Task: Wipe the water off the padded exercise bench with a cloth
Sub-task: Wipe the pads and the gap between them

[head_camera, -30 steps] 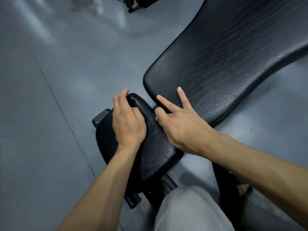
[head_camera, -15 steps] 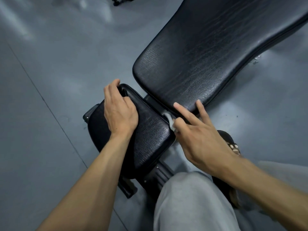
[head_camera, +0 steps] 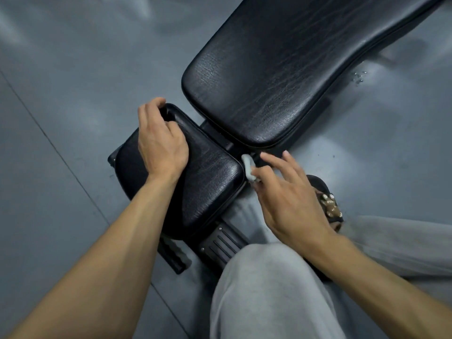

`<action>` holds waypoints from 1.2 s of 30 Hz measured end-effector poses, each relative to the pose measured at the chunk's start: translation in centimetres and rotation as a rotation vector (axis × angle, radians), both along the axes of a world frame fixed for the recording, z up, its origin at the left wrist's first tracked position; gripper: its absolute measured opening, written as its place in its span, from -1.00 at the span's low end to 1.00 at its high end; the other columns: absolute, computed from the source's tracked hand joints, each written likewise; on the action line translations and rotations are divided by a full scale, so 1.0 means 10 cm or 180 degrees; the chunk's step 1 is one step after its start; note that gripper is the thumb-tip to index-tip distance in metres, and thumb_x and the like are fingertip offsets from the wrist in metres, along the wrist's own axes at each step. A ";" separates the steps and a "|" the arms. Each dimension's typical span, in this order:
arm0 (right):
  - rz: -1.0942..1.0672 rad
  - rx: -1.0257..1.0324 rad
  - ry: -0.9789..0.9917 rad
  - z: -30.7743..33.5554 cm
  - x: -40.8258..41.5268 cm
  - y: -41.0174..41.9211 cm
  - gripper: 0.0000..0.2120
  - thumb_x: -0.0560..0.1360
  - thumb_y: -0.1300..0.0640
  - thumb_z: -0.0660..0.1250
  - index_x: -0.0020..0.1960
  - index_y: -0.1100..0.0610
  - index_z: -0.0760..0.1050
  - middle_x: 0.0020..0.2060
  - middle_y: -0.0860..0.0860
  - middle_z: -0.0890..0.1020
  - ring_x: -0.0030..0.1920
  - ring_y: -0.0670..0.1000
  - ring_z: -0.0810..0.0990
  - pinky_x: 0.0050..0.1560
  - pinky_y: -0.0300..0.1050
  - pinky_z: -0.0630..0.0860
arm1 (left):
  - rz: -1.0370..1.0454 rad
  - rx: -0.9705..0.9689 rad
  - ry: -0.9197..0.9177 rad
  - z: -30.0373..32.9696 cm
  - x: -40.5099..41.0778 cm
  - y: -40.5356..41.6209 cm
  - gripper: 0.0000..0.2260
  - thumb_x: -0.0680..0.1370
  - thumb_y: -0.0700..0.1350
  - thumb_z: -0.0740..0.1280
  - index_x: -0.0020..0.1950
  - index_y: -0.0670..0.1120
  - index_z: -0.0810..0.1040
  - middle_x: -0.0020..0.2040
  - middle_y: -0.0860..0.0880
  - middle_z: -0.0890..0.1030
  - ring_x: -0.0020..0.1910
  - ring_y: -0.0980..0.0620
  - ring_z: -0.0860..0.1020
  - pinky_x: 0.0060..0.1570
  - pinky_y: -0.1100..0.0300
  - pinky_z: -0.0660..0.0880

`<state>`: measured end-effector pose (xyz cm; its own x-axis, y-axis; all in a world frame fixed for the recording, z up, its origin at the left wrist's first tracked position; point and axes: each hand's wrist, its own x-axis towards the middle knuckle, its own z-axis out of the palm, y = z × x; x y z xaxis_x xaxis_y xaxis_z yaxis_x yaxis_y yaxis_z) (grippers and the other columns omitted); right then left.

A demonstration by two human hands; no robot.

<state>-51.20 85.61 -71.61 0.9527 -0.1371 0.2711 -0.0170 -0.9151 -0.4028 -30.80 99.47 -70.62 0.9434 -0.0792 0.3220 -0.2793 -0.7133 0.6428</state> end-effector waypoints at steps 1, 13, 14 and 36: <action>-0.0099 0.0193 -0.0028 -0.03 -0.03 0.02 -0.89 0.65 0.22 0.20 0.08 0.18 0.50 -0.05 0.03 0.67 0.31 0.07 0.53 0.34 0.11 0.49 | -0.0001 -0.0008 -0.0012 0.00 0.00 0.01 -0.57 0.51 -0.24 0.13 0.37 -0.12 0.48 0.34 -0.08 0.50 0.25 -0.05 0.49 0.22 0.11 0.36; -0.0573 0.2819 0.0178 -0.11 -0.09 0.33 -0.91 0.61 0.13 0.35 -0.04 0.04 0.46 -0.25 0.00 0.63 -0.28 -0.05 0.55 -0.23 -0.15 0.45 | -0.0121 0.0025 -0.0053 -0.01 -0.02 0.05 -0.59 0.52 -0.25 0.12 0.33 -0.11 0.49 0.30 -0.06 0.51 0.25 0.00 0.50 0.20 0.23 0.34; -0.0432 0.2736 0.0282 -0.12 -0.10 0.34 -0.91 0.60 0.14 0.37 -0.05 0.03 0.46 -0.25 -0.03 0.63 -0.28 -0.08 0.56 -0.22 -0.18 0.44 | -0.0136 0.0017 -0.0049 -0.02 -0.02 0.06 -0.60 0.51 -0.25 0.12 0.33 -0.12 0.50 0.30 -0.06 0.51 0.24 0.00 0.50 0.21 0.23 0.34; -0.0689 0.2900 -0.0126 -0.13 0.07 0.20 -0.76 0.52 0.04 0.51 -0.19 0.11 0.51 -0.28 0.17 0.65 -0.21 0.29 0.64 -0.13 0.30 0.56 | -0.0783 -0.0001 -0.0060 -0.11 -0.17 0.39 -0.68 0.57 -0.30 0.14 0.25 -0.15 0.55 0.28 -0.04 0.54 0.23 0.14 0.46 0.17 0.58 0.19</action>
